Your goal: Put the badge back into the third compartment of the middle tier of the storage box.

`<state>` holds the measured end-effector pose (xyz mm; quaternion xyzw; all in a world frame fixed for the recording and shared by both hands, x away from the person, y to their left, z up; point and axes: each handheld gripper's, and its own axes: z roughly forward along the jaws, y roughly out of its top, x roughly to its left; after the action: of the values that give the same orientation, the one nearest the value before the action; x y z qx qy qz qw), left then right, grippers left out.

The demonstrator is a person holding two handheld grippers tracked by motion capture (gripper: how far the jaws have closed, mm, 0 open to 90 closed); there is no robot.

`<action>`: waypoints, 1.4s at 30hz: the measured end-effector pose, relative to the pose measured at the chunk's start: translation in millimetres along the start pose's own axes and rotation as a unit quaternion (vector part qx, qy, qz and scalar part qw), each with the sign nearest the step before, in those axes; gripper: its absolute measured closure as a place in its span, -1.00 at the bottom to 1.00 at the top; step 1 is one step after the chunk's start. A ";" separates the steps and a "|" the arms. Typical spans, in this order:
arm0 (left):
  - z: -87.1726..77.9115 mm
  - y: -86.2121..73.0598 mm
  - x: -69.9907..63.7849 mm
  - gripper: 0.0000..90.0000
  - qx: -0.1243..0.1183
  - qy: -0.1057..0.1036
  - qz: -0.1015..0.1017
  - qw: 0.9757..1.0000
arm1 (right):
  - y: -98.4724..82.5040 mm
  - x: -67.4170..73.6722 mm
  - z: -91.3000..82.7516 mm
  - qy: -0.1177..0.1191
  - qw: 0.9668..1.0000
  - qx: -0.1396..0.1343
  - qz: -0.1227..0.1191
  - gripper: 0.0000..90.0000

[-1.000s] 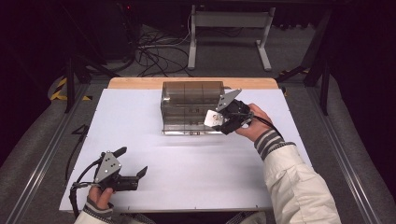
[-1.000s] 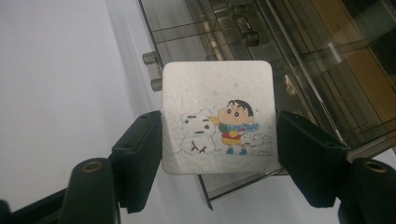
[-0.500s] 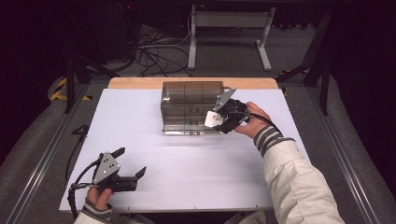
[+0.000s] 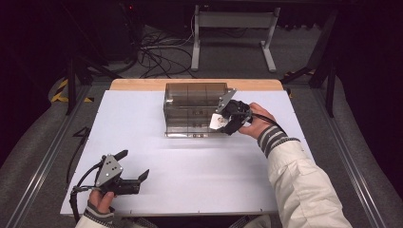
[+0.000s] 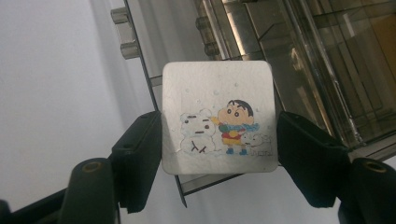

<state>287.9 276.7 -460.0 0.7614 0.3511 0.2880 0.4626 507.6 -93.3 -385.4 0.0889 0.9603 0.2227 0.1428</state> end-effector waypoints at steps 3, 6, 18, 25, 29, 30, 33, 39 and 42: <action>0.0 0.0 0.0 -0.90 0.000 0.000 0.000 1.000 | -0.4 -1.6 2.1 0.002 1.000 0.003 0.003 -0.25; 0.2 0.1 -0.3 -0.91 0.000 -0.001 0.001 1.000 | -0.5 -1.6 3.1 0.002 1.000 0.004 0.006 -0.25; 0.2 0.1 0.0 -0.91 0.000 -0.001 0.001 1.000 | -0.1 -2.1 6.8 0.006 1.000 0.009 0.003 -0.27; 0.5 0.4 -0.1 -0.90 0.000 -0.001 0.002 1.000 | 0.4 -1.6 8.0 0.006 1.000 0.008 0.002 -0.33; 1.2 0.7 -0.1 -0.90 -0.001 -0.002 0.004 1.000 | 0.3 -1.1 7.3 0.003 1.000 0.008 0.001 -0.30; 1.2 0.7 -0.1 -0.90 -0.001 -0.002 0.004 1.000 | 0.0 -1.2 6.5 0.002 1.000 0.007 0.000 -0.29; 1.6 0.6 -0.5 -0.90 -0.002 -0.004 0.000 1.000 | -1.6 -2.3 4.3 -0.002 1.000 0.007 0.002 -0.28; 1.7 1.1 -0.5 -0.90 -0.001 -0.004 0.003 1.000 | -4.1 -3.0 -1.2 -0.007 1.000 0.000 0.005 -0.26; 1.7 1.2 -0.5 -0.90 -0.001 -0.004 0.003 1.000 | -3.0 -1.6 -7.0 -0.009 1.000 -0.013 0.007 -0.18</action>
<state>289.2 275.0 -459.7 0.7634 0.3469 0.2865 0.4635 506.6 -99.2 -380.3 0.0958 0.9553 0.2355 0.1505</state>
